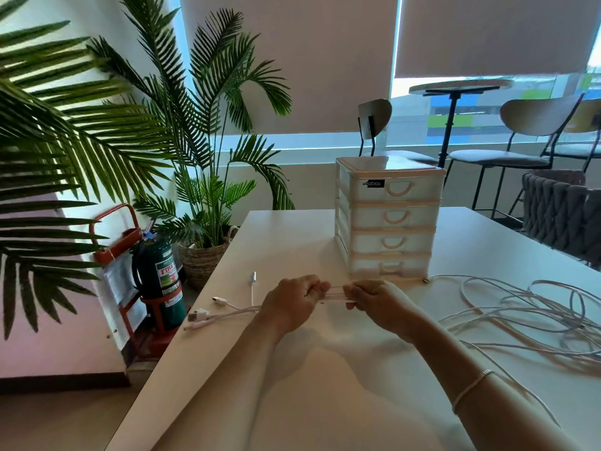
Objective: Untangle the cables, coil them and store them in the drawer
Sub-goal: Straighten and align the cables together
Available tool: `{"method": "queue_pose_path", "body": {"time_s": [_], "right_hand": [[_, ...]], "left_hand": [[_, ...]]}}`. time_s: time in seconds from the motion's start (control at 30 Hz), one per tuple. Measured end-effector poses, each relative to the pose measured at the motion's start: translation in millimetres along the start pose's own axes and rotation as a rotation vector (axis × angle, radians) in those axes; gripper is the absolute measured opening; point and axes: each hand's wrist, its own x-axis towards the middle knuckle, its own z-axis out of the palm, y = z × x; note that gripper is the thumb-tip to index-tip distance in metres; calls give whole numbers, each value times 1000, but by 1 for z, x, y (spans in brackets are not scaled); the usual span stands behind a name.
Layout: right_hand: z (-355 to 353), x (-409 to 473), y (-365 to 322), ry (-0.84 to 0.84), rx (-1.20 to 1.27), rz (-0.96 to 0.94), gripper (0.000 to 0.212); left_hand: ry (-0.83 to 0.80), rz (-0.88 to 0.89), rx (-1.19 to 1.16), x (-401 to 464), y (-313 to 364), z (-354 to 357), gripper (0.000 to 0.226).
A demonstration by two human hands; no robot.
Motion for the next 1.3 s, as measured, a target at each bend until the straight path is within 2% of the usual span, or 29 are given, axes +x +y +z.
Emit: {"method": "queue_pose_path", "body": {"time_s": [0.13,0.2,0.27,0.43,0.6,0.73,0.83,0.93,1.0,1.2,1.27,1.3], "right_hand": [[-3,4,1,108,20,-14,36],[-8,4,3,113,71,-24,25],[-9,3,3,71,105,-25,16],[-5,-1,2,-143,-44,3,26],[-7,-4,-3,-312,-5,54,30],[-8,-5,-4,-337,-236,37,29],[-6,-4,-4,-341,-161,86,28],[-1,-2,-8,-332,-6,131,29],[0,-1,-11,-300,-5,117,30],[-6,3,-5,48,-72,2,37],[-5,3,-5,67,-87,-9,36],[-5,2,-6,22,-81,-6,35]], "left_hand": [[16,-32,-51,4,-5,-3,36],[25,-40,-93,5,-7,-2,29],[9,-19,-96,5,-7,-1,24],[63,16,-63,3,-8,0,28],[96,20,-76,3,-6,2,26],[43,61,-68,1,-2,2,23],[60,88,-80,2,1,0,19],[114,71,-82,2,1,-1,18],[118,59,-92,3,0,-2,19],[-69,41,-118,1,7,-5,27],[-63,39,-112,1,8,-5,28],[-34,36,-100,1,6,-5,28]]}}
